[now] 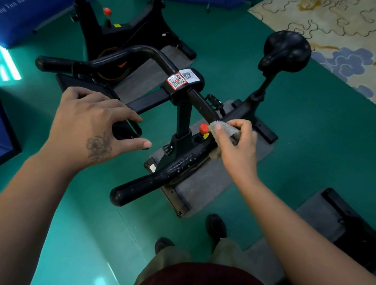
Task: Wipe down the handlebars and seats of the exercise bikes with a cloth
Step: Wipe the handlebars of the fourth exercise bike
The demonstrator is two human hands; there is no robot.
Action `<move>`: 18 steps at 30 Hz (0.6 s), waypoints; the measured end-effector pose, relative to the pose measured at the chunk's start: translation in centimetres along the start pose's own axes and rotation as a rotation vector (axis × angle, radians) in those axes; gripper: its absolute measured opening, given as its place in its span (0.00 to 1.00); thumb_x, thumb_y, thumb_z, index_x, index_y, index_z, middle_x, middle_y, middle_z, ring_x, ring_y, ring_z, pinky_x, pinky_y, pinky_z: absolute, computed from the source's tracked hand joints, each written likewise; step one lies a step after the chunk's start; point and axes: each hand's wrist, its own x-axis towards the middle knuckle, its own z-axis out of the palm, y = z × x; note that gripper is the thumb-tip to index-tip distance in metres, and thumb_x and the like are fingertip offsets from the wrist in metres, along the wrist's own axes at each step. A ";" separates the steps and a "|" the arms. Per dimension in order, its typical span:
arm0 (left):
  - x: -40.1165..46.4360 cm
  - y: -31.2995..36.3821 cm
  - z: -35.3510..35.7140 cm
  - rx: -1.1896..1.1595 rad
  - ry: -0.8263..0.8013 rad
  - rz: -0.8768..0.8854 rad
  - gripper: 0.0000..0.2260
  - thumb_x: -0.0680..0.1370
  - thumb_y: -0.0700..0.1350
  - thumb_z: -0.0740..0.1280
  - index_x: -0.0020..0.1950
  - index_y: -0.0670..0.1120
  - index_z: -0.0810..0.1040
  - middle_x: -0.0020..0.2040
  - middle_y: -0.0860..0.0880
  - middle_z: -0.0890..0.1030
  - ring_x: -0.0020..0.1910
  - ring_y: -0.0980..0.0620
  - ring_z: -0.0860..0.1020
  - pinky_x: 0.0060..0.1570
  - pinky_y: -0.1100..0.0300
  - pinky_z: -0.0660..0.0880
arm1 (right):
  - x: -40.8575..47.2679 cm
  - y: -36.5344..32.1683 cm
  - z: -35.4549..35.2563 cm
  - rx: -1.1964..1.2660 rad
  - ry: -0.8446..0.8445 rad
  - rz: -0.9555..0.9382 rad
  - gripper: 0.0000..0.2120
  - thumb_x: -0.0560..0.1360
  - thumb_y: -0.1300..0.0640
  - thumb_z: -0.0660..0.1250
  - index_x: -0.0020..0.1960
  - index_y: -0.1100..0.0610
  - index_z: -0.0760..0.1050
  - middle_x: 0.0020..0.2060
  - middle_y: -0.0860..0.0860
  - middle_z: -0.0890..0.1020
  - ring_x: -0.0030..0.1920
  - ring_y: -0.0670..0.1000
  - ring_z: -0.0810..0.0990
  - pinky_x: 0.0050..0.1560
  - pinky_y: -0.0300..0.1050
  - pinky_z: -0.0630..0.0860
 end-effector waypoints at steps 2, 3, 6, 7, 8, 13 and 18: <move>0.0 0.0 0.0 -0.003 0.001 0.003 0.33 0.73 0.82 0.57 0.58 0.60 0.85 0.56 0.57 0.87 0.58 0.49 0.82 0.62 0.44 0.67 | -0.4 0.0 0.3 -0.003 0.001 0.003 0.08 0.82 0.44 0.66 0.59 0.45 0.72 0.56 0.48 0.71 0.47 0.37 0.74 0.42 0.34 0.66; 0.0 -0.1 0.1 -0.002 0.002 0.006 0.33 0.73 0.82 0.57 0.58 0.60 0.85 0.56 0.58 0.87 0.58 0.49 0.82 0.62 0.44 0.67 | -0.7 0.0 0.4 -0.010 0.003 -0.005 0.07 0.82 0.46 0.67 0.58 0.44 0.73 0.56 0.48 0.71 0.46 0.36 0.74 0.41 0.33 0.67; 0.0 -0.2 0.2 0.004 0.005 0.016 0.33 0.73 0.82 0.56 0.58 0.60 0.85 0.55 0.58 0.87 0.58 0.49 0.82 0.62 0.44 0.67 | -1.9 0.3 1.0 -0.005 0.016 -0.013 0.08 0.79 0.51 0.71 0.56 0.43 0.74 0.52 0.46 0.71 0.45 0.29 0.72 0.38 0.24 0.67; 0.0 -0.2 0.3 0.005 0.008 0.018 0.33 0.73 0.82 0.57 0.58 0.60 0.85 0.55 0.58 0.87 0.58 0.49 0.82 0.62 0.44 0.67 | -2.3 0.4 1.2 0.003 0.021 -0.014 0.08 0.79 0.52 0.72 0.55 0.44 0.75 0.52 0.47 0.71 0.45 0.28 0.72 0.39 0.23 0.67; 0.0 -0.2 0.3 0.006 0.011 0.020 0.33 0.73 0.81 0.57 0.58 0.60 0.85 0.55 0.58 0.87 0.58 0.49 0.82 0.62 0.44 0.67 | -2.8 0.6 1.5 0.014 0.021 -0.017 0.09 0.78 0.53 0.72 0.55 0.45 0.75 0.52 0.48 0.72 0.44 0.29 0.73 0.39 0.23 0.68; 0.0 -0.3 0.4 -0.002 0.022 0.025 0.32 0.73 0.81 0.57 0.58 0.60 0.85 0.56 0.58 0.87 0.58 0.49 0.82 0.62 0.44 0.67 | -3.6 1.1 1.9 0.025 -0.027 -0.040 0.09 0.77 0.51 0.74 0.51 0.42 0.75 0.53 0.49 0.75 0.44 0.37 0.75 0.41 0.32 0.73; 0.0 -0.4 0.4 -0.001 0.017 0.032 0.32 0.73 0.81 0.57 0.58 0.60 0.85 0.56 0.58 0.87 0.58 0.49 0.82 0.62 0.45 0.66 | -1.7 0.4 1.2 0.024 0.000 -0.007 0.09 0.73 0.44 0.71 0.52 0.39 0.75 0.53 0.51 0.78 0.49 0.49 0.80 0.50 0.52 0.81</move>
